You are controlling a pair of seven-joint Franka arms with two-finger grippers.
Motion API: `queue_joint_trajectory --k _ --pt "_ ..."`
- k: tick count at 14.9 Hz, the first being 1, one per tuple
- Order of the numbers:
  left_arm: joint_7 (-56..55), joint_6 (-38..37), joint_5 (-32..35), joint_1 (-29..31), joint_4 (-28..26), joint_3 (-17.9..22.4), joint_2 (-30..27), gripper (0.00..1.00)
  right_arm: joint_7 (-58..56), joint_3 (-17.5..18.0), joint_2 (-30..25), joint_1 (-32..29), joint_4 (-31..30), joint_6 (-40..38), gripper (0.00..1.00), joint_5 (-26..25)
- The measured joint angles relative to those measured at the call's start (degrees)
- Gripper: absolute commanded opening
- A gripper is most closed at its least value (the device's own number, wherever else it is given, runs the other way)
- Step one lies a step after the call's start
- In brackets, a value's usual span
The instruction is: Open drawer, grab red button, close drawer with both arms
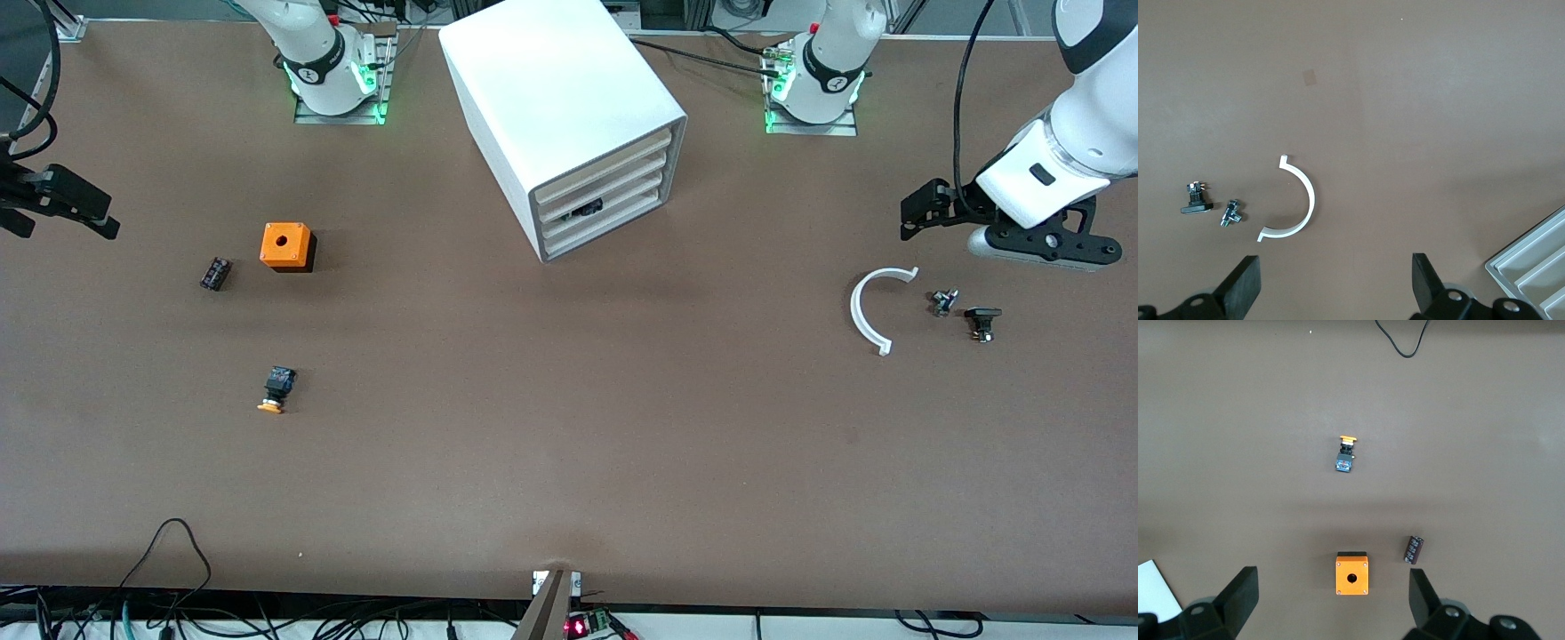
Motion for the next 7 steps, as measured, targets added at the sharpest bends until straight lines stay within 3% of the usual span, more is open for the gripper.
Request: queue_joint_trajectory --k 7 --pt "0.0 0.0 0.0 0.0 0.0 0.0 0.0 1.00 0.0 0.4 0.0 0.1 0.0 -0.2 1.00 0.0"
